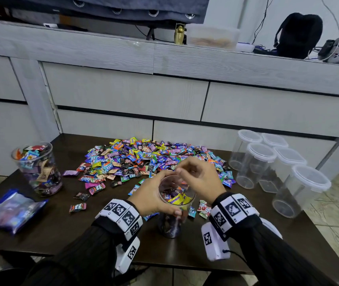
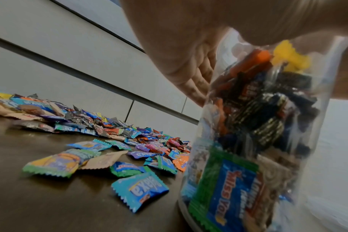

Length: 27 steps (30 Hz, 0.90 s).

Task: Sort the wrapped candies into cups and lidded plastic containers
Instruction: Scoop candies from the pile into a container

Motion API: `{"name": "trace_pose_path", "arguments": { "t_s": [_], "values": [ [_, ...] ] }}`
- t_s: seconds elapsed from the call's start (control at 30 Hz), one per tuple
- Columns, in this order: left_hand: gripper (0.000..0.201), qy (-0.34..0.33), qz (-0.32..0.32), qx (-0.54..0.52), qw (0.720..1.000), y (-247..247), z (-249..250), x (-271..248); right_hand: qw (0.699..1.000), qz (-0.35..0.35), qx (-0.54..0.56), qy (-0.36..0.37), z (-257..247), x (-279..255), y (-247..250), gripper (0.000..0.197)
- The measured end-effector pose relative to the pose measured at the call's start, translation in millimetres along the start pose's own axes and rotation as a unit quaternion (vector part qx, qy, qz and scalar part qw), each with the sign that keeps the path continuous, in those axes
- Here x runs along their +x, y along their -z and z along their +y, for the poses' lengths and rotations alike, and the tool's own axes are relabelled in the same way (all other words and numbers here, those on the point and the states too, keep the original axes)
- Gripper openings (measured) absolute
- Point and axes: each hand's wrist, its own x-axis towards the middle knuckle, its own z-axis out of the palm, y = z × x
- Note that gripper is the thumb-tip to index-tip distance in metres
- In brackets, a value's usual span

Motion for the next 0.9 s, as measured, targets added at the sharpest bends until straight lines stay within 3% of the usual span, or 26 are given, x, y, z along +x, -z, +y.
{"name": "trace_pose_path", "arguments": {
  "t_s": [0.07,0.13,0.2,0.33,0.43,0.53,0.7,0.77,0.9],
  "values": [
    [0.084,0.006,-0.003,-0.005,1.000,0,-1,-1,0.995,0.089,0.019,-0.035,6,0,10,0.018],
    [0.085,0.011,0.005,-0.015,1.000,2,-2,-3,0.988,0.124,-0.065,-0.071,17,-2,24,0.018],
    [0.086,0.013,0.014,-0.028,0.999,4,-3,-6,0.970,0.066,-0.179,-0.153,32,-7,36,0.014],
    [0.087,0.011,0.013,-0.030,0.999,8,-2,-7,0.864,-0.151,-0.312,-0.364,60,-26,38,0.067],
    [0.091,0.008,0.007,-0.023,1.000,11,-1,-9,0.820,-0.204,-0.326,-0.425,74,-37,29,0.084],
    [0.092,0.009,0.006,-0.017,1.000,12,-1,-12,0.821,-0.219,-0.298,-0.435,80,-36,14,0.077],
    [0.097,0.013,0.011,-0.011,1.000,12,-3,-12,0.851,-0.215,-0.346,-0.331,90,-17,-17,0.053],
    [0.097,0.011,0.008,-0.015,1.000,12,-4,-11,0.855,-0.214,-0.364,-0.302,97,-9,-28,0.060],
    [0.095,0.003,-0.009,-0.007,1.000,17,-2,-10,0.848,-0.214,-0.388,-0.290,110,-5,-40,0.099]
  ]
}}
